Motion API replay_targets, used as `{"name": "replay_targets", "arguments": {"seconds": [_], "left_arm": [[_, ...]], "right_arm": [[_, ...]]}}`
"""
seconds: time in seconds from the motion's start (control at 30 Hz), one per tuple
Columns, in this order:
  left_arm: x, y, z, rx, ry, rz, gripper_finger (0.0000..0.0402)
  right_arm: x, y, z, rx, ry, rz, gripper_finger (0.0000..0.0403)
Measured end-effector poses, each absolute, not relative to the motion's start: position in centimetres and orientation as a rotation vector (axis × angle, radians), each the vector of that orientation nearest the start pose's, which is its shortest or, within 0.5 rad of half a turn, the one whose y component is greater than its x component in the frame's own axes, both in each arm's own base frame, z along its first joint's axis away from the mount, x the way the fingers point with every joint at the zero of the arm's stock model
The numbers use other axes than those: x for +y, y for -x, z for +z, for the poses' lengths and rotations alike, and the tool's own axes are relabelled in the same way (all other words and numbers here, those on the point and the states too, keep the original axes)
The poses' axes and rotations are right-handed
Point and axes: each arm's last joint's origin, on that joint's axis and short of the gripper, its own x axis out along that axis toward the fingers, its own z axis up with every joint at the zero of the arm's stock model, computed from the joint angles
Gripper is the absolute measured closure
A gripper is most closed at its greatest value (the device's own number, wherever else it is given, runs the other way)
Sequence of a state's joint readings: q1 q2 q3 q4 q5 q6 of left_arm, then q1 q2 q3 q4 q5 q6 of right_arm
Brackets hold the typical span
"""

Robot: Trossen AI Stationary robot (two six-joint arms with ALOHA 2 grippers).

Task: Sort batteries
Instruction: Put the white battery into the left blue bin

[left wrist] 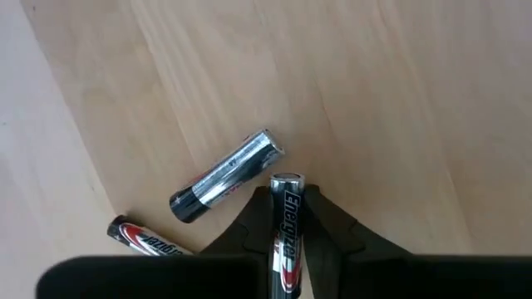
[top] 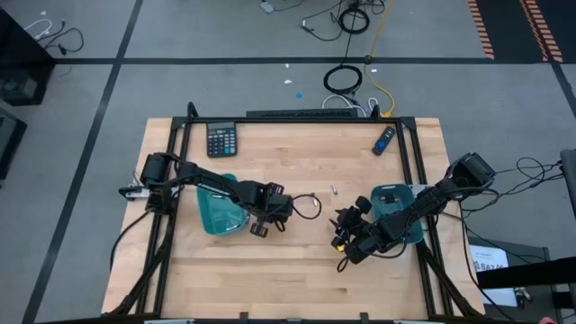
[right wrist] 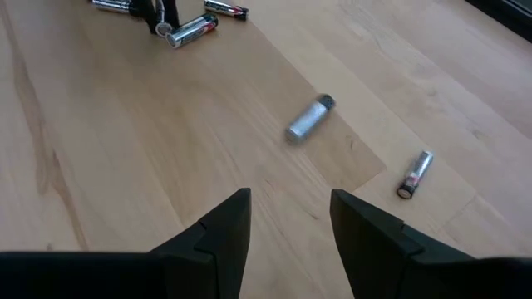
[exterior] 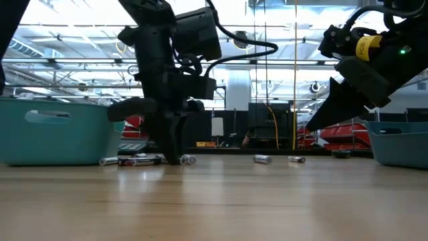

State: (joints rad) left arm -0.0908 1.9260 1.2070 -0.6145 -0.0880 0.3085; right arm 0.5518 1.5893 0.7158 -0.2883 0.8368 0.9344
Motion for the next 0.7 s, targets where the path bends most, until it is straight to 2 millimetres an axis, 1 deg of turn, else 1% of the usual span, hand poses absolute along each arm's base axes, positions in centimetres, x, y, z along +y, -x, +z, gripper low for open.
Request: {"name": "replay_targets", "arguments": {"seconds": [0.07, 0.1, 0.2, 0.23, 0.3, 0.37, 0.43, 0.47, 0.53, 0.6, 0.7], "left_arm": [[-3.3, -35.7, 15.2, 1.355, -0.367, -0.203, 0.0361], [-3.5, -35.8, 16.2, 1.354, -0.358, -0.196, 0.0361], [-4.3, -35.9, 20.3, 1.283, -0.325, -0.162, 0.0362], [-4.5, -35.6, 21.5, 1.264, -0.325, -0.139, 0.0361], [-5.0, -34.9, 23.3, 1.230, -0.345, -0.089, 0.0361], [-5.4, -33.9, 25.1, 1.187, -0.357, -0.020, 0.0362], [-5.7, -32.5, 26.7, 1.165, -0.343, 0.042, 0.0362], [-5.8, -31.8, 27.1, 1.159, -0.329, 0.065, 0.0362], [-6.0, -30.3, 27.0, 1.167, -0.292, 0.091, 0.0362], [-6.1, -28.6, 26.5, 1.179, -0.234, 0.110, 0.0362], [-6.1, -25.5, 25.1, 1.232, -0.166, 0.154, 0.0362]], "right_arm": [[11.9, -23.5, 13.8, 0.669, -0.127, -0.616, 0.0245], [11.9, -23.5, 13.8, 0.669, -0.131, -0.620, 0.0245], [11.6, -23.1, 13.4, 0.675, -0.147, -0.639, 0.0247], [11.2, -23.0, 13.1, 0.686, -0.153, -0.658, 0.0250], [9.8, -22.7, 12.4, 0.725, -0.156, -0.711, 0.0263], [8.6, -23.0, 12.1, 0.770, -0.191, -0.737, 0.0283], [7.7, -23.3, 12.0, 0.805, -0.190, -0.735, 0.0306], [7.5, -23.5, 12.1, 0.807, -0.182, -0.729, 0.0317], [7.2, -24.1, 12.7, 0.792, -0.164, -0.708, 0.0336], [7.1, -24.7, 13.5, 0.781, -0.157, -0.665, 0.0349], [7.1, -25.0, 14.5, 0.785, -0.137, -0.621, 0.0360]]}}
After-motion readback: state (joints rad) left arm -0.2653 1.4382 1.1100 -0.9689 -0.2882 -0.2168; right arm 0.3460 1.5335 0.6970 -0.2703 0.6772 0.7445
